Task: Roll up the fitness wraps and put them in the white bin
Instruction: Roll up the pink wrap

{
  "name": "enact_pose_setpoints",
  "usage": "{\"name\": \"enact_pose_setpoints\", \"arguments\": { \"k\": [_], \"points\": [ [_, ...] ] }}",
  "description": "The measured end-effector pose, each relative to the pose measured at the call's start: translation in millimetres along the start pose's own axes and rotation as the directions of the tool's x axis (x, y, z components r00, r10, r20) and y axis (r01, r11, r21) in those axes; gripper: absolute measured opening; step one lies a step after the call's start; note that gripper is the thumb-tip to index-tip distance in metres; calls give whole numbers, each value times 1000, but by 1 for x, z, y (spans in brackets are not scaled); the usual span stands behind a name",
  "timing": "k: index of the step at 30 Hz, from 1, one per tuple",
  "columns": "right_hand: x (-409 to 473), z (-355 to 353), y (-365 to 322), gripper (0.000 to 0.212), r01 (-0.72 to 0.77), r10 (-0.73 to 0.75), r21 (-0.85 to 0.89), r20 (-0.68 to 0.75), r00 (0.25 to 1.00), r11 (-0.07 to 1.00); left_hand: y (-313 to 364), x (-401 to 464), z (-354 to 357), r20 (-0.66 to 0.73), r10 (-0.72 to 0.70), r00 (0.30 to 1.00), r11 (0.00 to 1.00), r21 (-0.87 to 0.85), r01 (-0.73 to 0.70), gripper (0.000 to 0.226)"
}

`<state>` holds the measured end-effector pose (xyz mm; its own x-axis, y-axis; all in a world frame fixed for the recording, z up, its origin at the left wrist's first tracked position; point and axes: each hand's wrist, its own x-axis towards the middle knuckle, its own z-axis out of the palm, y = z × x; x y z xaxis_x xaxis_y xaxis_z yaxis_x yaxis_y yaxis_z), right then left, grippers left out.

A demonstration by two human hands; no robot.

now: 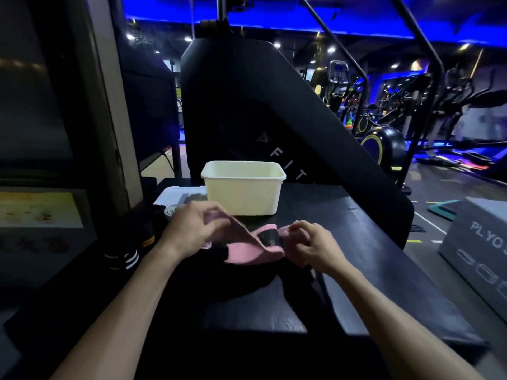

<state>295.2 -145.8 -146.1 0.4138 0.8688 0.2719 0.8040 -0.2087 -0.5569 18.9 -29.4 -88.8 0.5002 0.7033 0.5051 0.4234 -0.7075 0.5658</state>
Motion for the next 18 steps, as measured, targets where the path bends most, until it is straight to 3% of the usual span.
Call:
{"name": "enact_pose_setpoints", "arguments": {
  "k": [2, 5, 10, 13, 16, 18],
  "points": [
    [8, -5, 9, 42, -46, 47, 20, -47, 998, 999, -4, 10, -10, -167, -86, 982, 995, -67, 76, 6],
    [16, -5, 21, 43, -132, 133, 18, -86, 987, 991, -1, 25, -24, -311, -191, 931, 973, -183, 138, 21],
    [37, -14, 19, 48, -112, 152, 174, -237, 960, 978, 20, 53, -33, -304, -139, 943, 974, -216, 74, 49],
    [62, -32, 11, 53, -70, 208, 387, -327, 922, 919, 30, 64, -36, -315, -136, 939, 958, -282, 44, 49],
    [70, -53, -9, 56, 1, 196, 671, -218, 956, 741, 41, 70, -37, -259, -62, 964, 959, -284, -15, 34],
    [65, -57, -19, 54, -29, 28, 591, 10, 1000, 806, 50, 72, -37, -140, 7, 990, 934, -353, -56, 20]
  ]
}}
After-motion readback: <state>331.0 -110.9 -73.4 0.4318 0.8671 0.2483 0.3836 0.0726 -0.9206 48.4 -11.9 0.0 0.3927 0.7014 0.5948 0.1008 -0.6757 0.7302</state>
